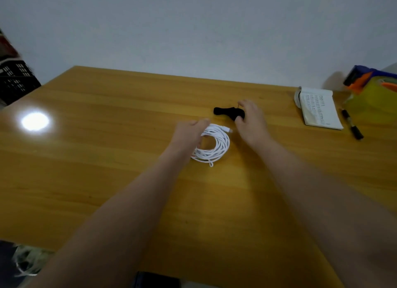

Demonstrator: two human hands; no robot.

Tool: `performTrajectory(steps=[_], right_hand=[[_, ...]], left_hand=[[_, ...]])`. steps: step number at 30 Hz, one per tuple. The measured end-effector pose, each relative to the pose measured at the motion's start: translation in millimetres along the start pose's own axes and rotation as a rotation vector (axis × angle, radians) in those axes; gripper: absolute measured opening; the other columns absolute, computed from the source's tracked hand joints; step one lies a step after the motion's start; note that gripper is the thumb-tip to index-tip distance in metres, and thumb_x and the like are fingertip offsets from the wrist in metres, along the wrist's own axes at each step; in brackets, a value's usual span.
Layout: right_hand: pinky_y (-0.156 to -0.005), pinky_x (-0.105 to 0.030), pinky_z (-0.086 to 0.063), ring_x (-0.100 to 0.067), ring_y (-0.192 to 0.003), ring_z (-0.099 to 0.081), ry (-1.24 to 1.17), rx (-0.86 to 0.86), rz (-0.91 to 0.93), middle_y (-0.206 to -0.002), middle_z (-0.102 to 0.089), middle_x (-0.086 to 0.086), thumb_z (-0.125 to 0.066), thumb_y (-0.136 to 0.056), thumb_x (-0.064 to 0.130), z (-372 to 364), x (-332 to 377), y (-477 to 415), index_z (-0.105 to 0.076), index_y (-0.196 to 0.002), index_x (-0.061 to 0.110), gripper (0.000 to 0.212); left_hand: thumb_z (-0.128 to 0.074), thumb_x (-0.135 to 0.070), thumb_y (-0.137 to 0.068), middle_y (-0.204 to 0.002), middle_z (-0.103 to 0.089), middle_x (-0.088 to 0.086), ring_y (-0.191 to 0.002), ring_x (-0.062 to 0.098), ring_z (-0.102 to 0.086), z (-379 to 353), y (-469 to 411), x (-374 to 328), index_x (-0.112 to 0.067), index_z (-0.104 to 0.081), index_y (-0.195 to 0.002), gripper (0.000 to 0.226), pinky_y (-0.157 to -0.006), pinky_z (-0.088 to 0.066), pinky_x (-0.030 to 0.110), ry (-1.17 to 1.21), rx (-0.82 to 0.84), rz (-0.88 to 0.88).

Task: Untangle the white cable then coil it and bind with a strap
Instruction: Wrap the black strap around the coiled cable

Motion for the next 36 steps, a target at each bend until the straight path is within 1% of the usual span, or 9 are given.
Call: performTrajectory(steps=[3,6,10,17,20,23,26,31,36], right_hand=[[-0.107,-0.035,-0.029,-0.030,-0.129,-0.035,0.256,0.222,0.030,-0.140,-0.044,-0.009,-0.056,-0.092,0.022,-17,-4,-3,-0.042,-0.138,0.012,0.049],[-0.101,-0.034,-0.034,-0.028,-0.121,-0.041,0.251,0.121,0.002,-0.126,-0.053,-0.009,-0.059,-0.090,0.018,-10,-2,5,-0.054,-0.123,0.012,0.034],[-0.077,-0.027,-0.040,-0.019,-0.090,-0.056,-0.113,0.149,-0.007,-0.099,-0.064,-0.006,-0.059,-0.089,0.008,-3,4,34,-0.063,-0.097,0.012,0.010],[-0.075,-0.035,-0.050,-0.021,-0.083,-0.060,-0.902,0.307,-0.322,-0.090,-0.062,-0.008,-0.046,-0.097,0.014,15,17,101,-0.057,-0.084,0.016,0.017],[-0.061,-0.028,-0.048,-0.019,-0.078,-0.059,-0.959,0.309,-0.331,-0.090,-0.062,-0.008,-0.042,-0.099,0.017,26,23,118,-0.054,-0.086,0.014,0.018],[-0.059,-0.027,-0.047,-0.021,-0.080,-0.061,-1.066,0.200,-0.306,-0.091,-0.065,-0.008,-0.038,-0.101,0.018,40,26,127,-0.053,-0.088,0.015,0.020],[-0.063,-0.029,-0.049,-0.021,-0.081,-0.062,-0.986,0.170,-0.259,-0.091,-0.066,-0.006,-0.038,-0.101,0.019,48,29,134,-0.053,-0.091,0.016,0.019],[-0.069,-0.027,-0.052,-0.016,-0.080,-0.062,-0.980,0.341,-0.150,-0.090,-0.063,-0.003,-0.059,-0.087,0.023,48,44,150,-0.059,-0.097,0.014,0.014],[-0.073,-0.030,-0.052,-0.020,-0.084,-0.065,-0.942,0.293,-0.135,-0.092,-0.069,-0.006,-0.060,-0.088,0.013,60,45,151,-0.066,-0.098,0.012,0.011]], left_hand=[[-0.057,-0.036,-0.091,-0.053,-0.025,-0.001,-0.050,0.017,-0.027,-12,1,0,-0.013,-0.045,-0.076,0.029,-0.049,-0.022,0.026,-0.126,0.067,-0.049],[-0.057,-0.037,-0.091,-0.055,-0.032,-0.003,-0.051,0.015,-0.033,-15,3,-1,-0.012,-0.058,-0.081,0.027,-0.054,-0.038,0.028,-0.147,0.134,-0.059],[-0.057,-0.036,-0.092,-0.050,-0.037,-0.005,-0.045,0.010,-0.037,-13,18,-2,-0.027,-0.051,-0.134,0.043,-0.043,-0.033,0.020,-0.168,0.163,-0.041],[-0.062,-0.030,-0.090,-0.047,-0.039,-0.013,-0.045,0.012,-0.033,-19,77,-2,-0.040,-0.042,-0.139,0.054,-0.049,-0.032,0.031,-0.143,0.232,-0.166],[-0.063,-0.026,-0.089,-0.067,-0.028,-0.019,-0.043,0.004,-0.045,-16,99,-17,-0.036,-0.039,-0.142,0.059,-0.046,-0.040,0.019,-0.195,0.199,-0.238],[-0.063,-0.029,-0.089,-0.092,-0.069,0.018,-0.051,0.014,-0.054,-9,110,-17,-0.030,-0.030,-0.147,0.067,-0.045,-0.043,0.026,-0.169,0.154,-0.184],[-0.060,-0.031,-0.090,-0.049,-0.045,0.002,-0.041,0.011,-0.037,-14,118,-14,-0.025,-0.040,-0.143,0.057,-0.047,-0.031,0.026,-0.091,0.218,-0.132],[-0.058,-0.024,-0.092,-0.058,-0.048,0.004,-0.042,0.013,-0.036,-20,128,-27,-0.014,-0.065,-0.114,0.025,-0.043,-0.030,0.024,-0.081,0.231,-0.177],[-0.058,-0.025,-0.093,-0.055,-0.041,0.004,-0.038,0.009,-0.035,-19,137,-33,-0.007,-0.061,-0.096,0.018,-0.038,-0.031,0.016,-0.094,0.246,-0.185]])
Point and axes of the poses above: each hand's wrist, its own y-axis away from the middle knuckle, its own z-axis out of the back of the hand, x = y × z, the point moved 7 cm from there along -y, towards the middle knuckle
